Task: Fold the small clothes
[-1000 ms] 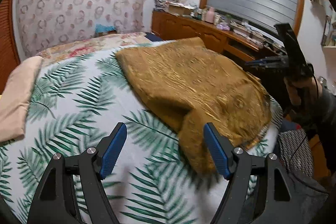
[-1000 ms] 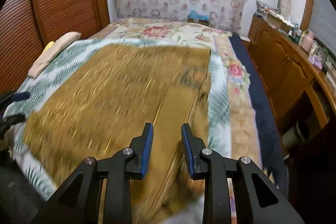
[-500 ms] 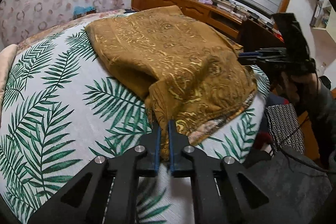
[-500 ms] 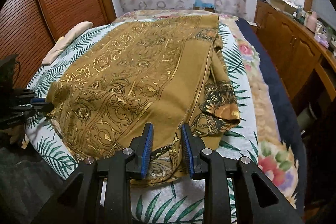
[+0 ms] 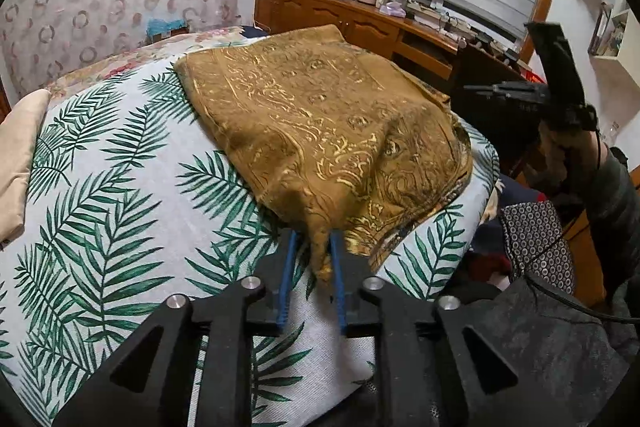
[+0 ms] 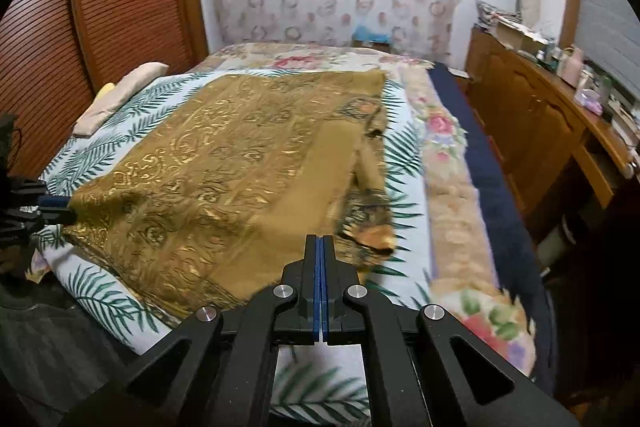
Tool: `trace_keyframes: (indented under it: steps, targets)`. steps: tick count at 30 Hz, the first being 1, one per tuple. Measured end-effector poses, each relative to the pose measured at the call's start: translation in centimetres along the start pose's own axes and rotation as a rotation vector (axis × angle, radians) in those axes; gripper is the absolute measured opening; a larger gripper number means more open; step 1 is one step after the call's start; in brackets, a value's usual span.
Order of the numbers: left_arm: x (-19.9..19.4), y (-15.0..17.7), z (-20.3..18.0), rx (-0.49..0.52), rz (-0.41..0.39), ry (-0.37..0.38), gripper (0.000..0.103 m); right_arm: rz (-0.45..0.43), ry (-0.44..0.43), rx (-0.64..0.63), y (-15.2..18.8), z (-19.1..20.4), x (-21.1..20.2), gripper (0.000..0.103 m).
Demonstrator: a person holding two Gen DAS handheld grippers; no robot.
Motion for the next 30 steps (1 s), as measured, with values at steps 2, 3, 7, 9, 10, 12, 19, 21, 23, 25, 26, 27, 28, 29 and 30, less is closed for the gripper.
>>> trace_keyframes:
  steps: [2, 3, 7, 9, 10, 12, 19, 21, 23, 25, 26, 27, 28, 29, 30]
  targets:
    - [-0.4, -0.3, 0.3, -0.002, -0.02, -0.004, 0.025, 0.005, 0.004, 0.013, 0.4, -0.3, 0.0, 0.0]
    - [-0.6, -0.4, 0.5, -0.004, -0.028, -0.009, 0.025, 0.005, -0.009, 0.019, 0.5, -0.1, -0.1, 0.0]
    - [-0.5, -1.2, 1.4, -0.019, -0.042, -0.028, 0.034, -0.006, -0.042, 0.022, 0.4, 1.0, 0.4, 0.003]
    - [-0.1, -1.8, 2.1, -0.017, -0.047, -0.049, 0.052, 0.002, -0.041, 0.023, 0.5, 1.4, 1.1, 0.017]
    - [0.2, -2.0, 2.5, -0.014, -0.048, -0.064, 0.063, 0.006, -0.039, 0.029, 0.6, 1.7, 1.5, 0.027]
    - [0.8, -2.3, 3.1, -0.017, -0.048, -0.072, 0.071, 0.013, -0.04, 0.038, 0.7, 1.7, 2.3, 0.043]
    - [2.7, -2.4, 3.5, -0.032, -0.026, -0.081, 0.071, 0.05, -0.059, 0.055, 1.1, 2.3, 3.7, 0.046]
    - [3.1, -2.2, 3.4, -0.037, -0.019, -0.074, 0.071, 0.048, -0.075, 0.063, 1.1, 2.3, 3.8, 0.046]
    - [3.4, -2.0, 3.4, -0.044, -0.009, -0.073, 0.071, 0.055, -0.075, 0.05, 1.0, 2.5, 4.0, 0.044]
    - [3.6, -1.9, 3.5, -0.052, -0.005, -0.068, 0.071, 0.058, -0.088, 0.036, 0.9, 2.7, 4.1, 0.022]
    - [3.6, -1.9, 3.4, -0.054, -0.002, -0.068, 0.071, 0.058, -0.092, 0.032, 0.9, 2.9, 4.1, 0.014]
    - [3.6, -1.8, 3.3, -0.054, 0.0, -0.068, 0.071, 0.057, -0.099, 0.023, 0.9, 2.9, 4.1, 0.006]
    - [3.7, -1.8, 3.3, -0.052, 0.001, -0.069, 0.071, 0.048, -0.103, 0.013, 0.8, 3.0, 3.9, 0.006]
    - [3.7, -1.8, 3.3, -0.051, 0.002, -0.07, 0.071, 0.033, -0.104, 0.011, 0.7, 3.1, 3.5, 0.006]
    - [3.7, -1.8, 3.3, -0.052, 0.002, -0.07, 0.071, 0.02, -0.106, 0.013, 0.5, 3.0, 3.1, 0.006]
Point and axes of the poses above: each gripper's, at about its wrist camera, not at the fingertips, and x roughly the way its jaws point, z to its left, y to its underside, the point moved 9 cm from there along x, roughly the way its jaws point, and after that the axes turned 3 degrees about -x, right-handed, at the moved point
